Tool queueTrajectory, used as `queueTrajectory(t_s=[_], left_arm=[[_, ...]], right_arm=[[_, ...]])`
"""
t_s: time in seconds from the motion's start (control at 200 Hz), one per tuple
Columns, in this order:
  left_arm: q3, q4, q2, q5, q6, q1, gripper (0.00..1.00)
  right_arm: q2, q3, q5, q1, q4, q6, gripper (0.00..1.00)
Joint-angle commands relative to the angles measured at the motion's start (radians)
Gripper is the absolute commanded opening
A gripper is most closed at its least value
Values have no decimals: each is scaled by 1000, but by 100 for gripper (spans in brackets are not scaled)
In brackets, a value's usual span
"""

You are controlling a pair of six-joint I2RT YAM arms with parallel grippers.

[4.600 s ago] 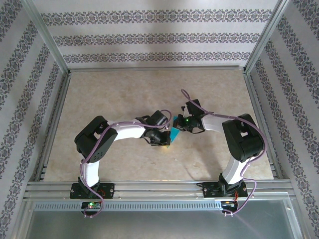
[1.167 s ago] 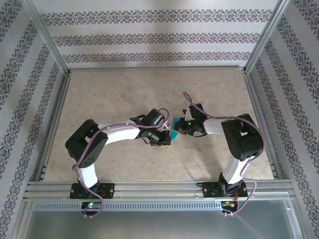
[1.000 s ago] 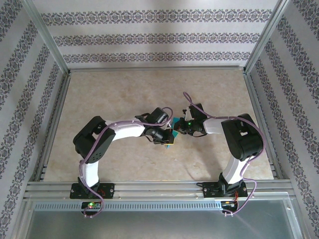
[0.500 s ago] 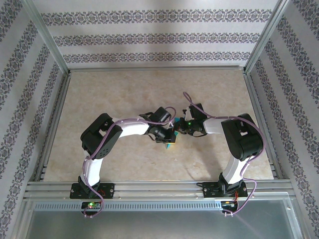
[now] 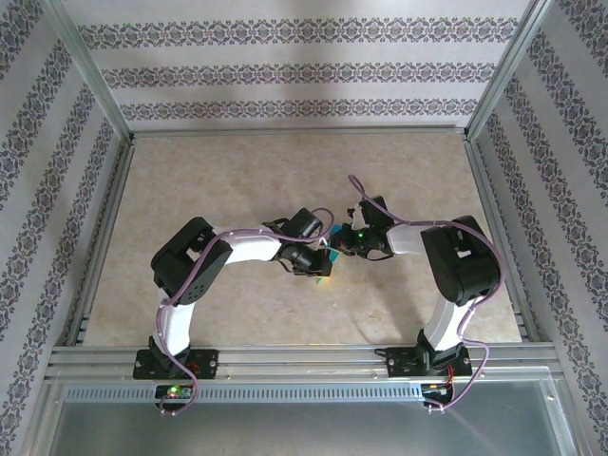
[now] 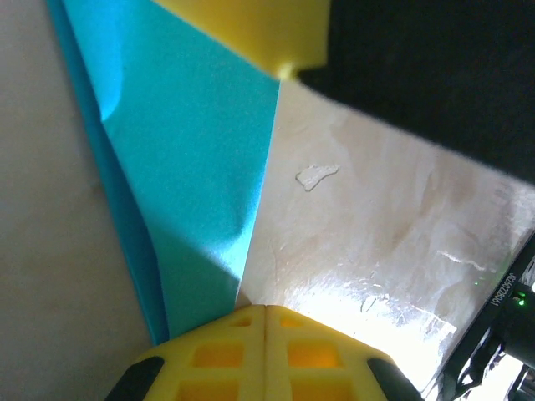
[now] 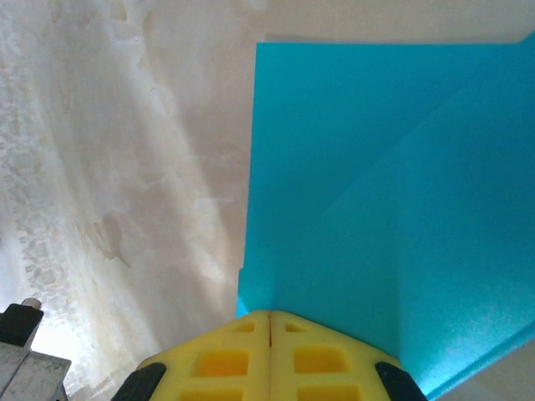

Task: Fold a paper plane with a square sheet of paper (fold left side to right side)
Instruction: Fold the wing for the fifth time at the center of the table, then turn over the paper plane at the center of the table.

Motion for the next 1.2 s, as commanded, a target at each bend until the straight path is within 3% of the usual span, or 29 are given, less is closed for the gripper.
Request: queueTrajectory(t_s=[0.0, 0.405, 0.555, 0.77, 0.814, 0.929, 1.059, 1.194], left_arm=[[-73, -87, -27, -22, 36, 6, 0], [-257, 36, -215, 6, -14, 6, 0], [-303, 128, -336, -10, -55, 32, 1], [-338, 172, -473, -130, -50, 102, 5], [-344, 171, -493, -165, -49, 117, 5], [-360, 179, -528, -233, -52, 152, 6], [-394, 223, -557, -238, -62, 186, 8], [-426, 226, -583, -245, -58, 209, 12]], right_arm=[[74, -33, 99, 8, -135, -37, 0], [29, 42, 8, 7, -117, -26, 0], [-83, 103, 28, 8, -199, -32, 14], [-209, 202, 243, 49, -462, -16, 50], [-220, 218, 305, 69, -507, 7, 61], [-209, 278, 470, 125, -640, 114, 70], [-148, 394, 691, 199, -857, 264, 79], [-51, 518, 750, 230, -1003, 359, 80]])
